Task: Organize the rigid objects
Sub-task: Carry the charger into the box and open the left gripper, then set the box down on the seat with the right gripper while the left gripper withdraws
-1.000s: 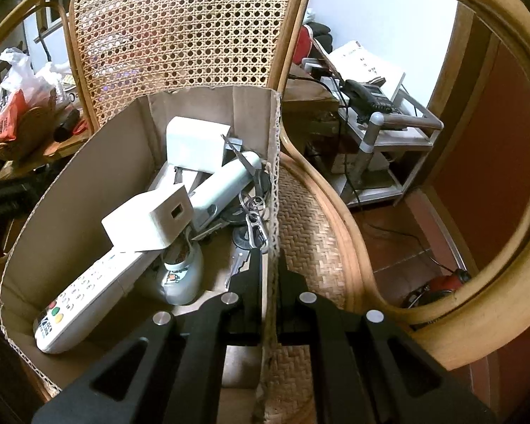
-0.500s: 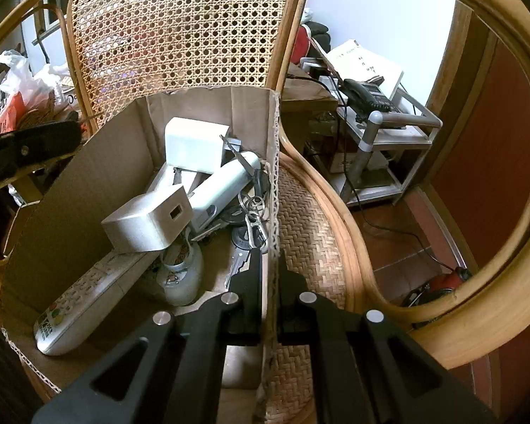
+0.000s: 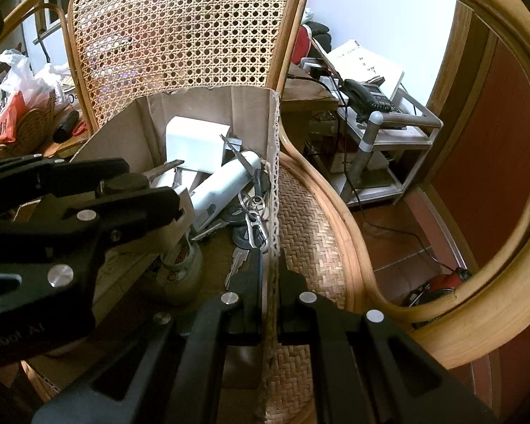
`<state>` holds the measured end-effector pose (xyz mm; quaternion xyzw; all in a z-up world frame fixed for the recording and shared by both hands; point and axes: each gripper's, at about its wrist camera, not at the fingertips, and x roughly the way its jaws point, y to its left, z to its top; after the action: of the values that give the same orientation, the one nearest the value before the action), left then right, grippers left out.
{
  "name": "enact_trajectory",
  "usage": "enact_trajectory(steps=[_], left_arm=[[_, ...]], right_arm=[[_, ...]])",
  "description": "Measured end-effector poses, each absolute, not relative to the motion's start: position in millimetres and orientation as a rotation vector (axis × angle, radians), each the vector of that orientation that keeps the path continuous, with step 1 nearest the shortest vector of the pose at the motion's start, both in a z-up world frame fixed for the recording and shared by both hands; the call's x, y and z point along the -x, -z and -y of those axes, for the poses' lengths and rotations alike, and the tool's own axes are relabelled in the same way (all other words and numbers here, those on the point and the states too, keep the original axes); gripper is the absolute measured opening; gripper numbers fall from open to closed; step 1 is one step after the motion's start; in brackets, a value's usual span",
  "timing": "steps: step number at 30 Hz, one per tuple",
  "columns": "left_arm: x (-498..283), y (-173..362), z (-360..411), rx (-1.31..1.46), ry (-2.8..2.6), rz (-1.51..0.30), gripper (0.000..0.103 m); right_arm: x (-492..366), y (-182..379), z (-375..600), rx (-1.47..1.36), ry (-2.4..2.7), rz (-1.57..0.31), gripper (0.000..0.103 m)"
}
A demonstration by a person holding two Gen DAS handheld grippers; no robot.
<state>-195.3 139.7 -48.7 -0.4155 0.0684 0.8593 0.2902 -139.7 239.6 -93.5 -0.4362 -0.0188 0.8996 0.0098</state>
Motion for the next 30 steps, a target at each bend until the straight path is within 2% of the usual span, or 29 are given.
enact_trajectory(steps=[2,3,4,7,9,19,30], left_arm=[[196.2,48.5,-137.0,1.114,-2.292,-0.17,0.048],[196.5,48.3,-135.7,1.113,-2.291,-0.162,0.051],[196.0,46.9,-134.4,1.116,-2.292,-0.159,0.06],[190.0,41.7,-136.1,1.087,-2.365,-0.247,0.076],[188.1,40.7,-136.5,1.072,-2.381,-0.273,0.078],[186.6,27.6,-106.5,1.047,-2.442,-0.18,0.093],[169.2,17.8,-64.0,0.949,-2.648,-0.137,0.103]], right_arm=[[140.0,93.6,-241.1,1.362,-2.807,0.059,0.009],[139.9,93.6,-240.8,1.362,-2.807,0.06,0.009],[139.9,93.6,-240.5,1.362,-2.808,0.06,0.009],[139.6,93.6,-241.1,1.361,-2.807,0.058,0.009],[139.7,93.8,-241.0,1.364,-2.808,0.057,0.009],[140.0,93.8,-242.4,1.368,-2.803,0.062,0.008],[137.7,91.5,-244.3,1.326,-2.796,0.024,0.01]])
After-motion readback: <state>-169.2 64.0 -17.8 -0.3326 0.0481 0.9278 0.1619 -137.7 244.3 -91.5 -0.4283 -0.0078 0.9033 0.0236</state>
